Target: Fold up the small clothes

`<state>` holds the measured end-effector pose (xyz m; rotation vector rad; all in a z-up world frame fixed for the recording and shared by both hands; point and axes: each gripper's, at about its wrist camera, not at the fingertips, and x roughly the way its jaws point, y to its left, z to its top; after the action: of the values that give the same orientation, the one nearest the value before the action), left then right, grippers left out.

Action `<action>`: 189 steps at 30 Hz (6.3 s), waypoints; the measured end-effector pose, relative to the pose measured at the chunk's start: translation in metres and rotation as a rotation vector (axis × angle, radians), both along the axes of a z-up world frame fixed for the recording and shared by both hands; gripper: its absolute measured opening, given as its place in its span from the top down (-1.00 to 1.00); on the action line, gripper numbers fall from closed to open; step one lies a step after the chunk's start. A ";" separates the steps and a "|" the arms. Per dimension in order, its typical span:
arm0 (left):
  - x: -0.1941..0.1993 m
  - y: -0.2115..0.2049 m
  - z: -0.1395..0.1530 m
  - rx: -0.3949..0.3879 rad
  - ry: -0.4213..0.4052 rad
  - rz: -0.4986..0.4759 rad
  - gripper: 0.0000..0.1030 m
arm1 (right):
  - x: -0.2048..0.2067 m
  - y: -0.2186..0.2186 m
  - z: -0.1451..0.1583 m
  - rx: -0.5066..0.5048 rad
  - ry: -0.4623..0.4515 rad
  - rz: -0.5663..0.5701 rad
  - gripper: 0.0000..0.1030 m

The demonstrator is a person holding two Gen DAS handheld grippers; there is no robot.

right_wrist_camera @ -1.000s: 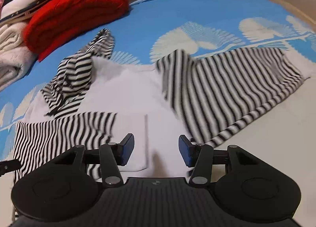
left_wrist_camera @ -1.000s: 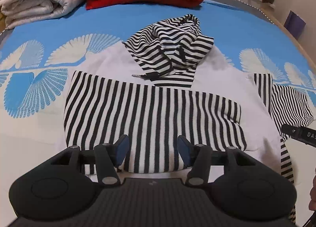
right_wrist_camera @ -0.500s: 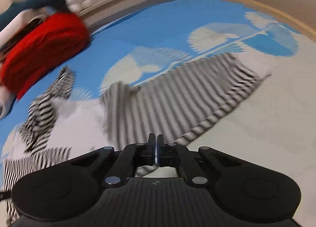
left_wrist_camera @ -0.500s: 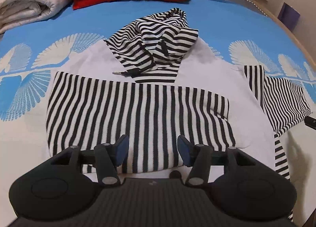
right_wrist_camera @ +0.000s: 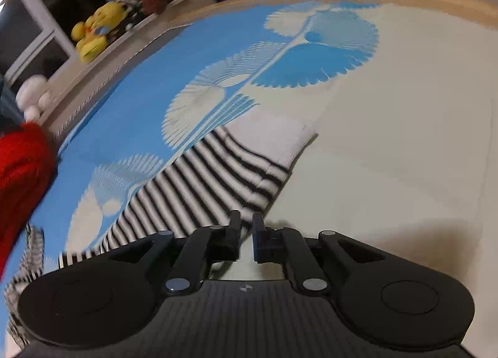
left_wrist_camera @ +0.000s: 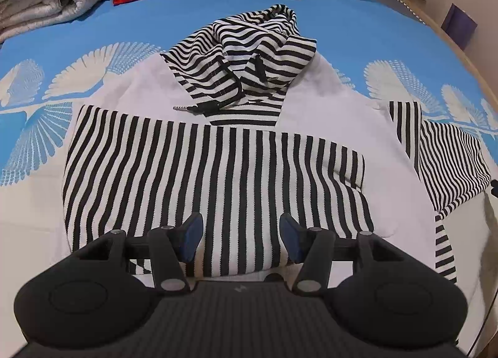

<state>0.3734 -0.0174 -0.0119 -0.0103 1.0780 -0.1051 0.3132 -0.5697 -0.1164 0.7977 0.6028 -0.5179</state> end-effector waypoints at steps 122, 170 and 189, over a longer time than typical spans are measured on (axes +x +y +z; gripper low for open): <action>0.014 0.120 -0.038 -0.147 0.109 0.352 0.26 | 0.054 0.358 0.026 -0.405 0.290 0.840 -0.24; 0.337 -0.017 -0.003 0.092 -0.297 -0.032 0.65 | 0.055 0.275 0.058 -0.557 0.339 0.696 -0.23; 0.424 -0.040 -0.058 0.121 -0.154 -0.069 0.94 | 0.056 0.268 0.054 -0.564 0.361 0.680 -0.22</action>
<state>0.7970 -0.0572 -0.0696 0.1424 0.9292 -0.1012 0.3695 -0.3012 -0.0628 -0.0622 0.9527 -0.1762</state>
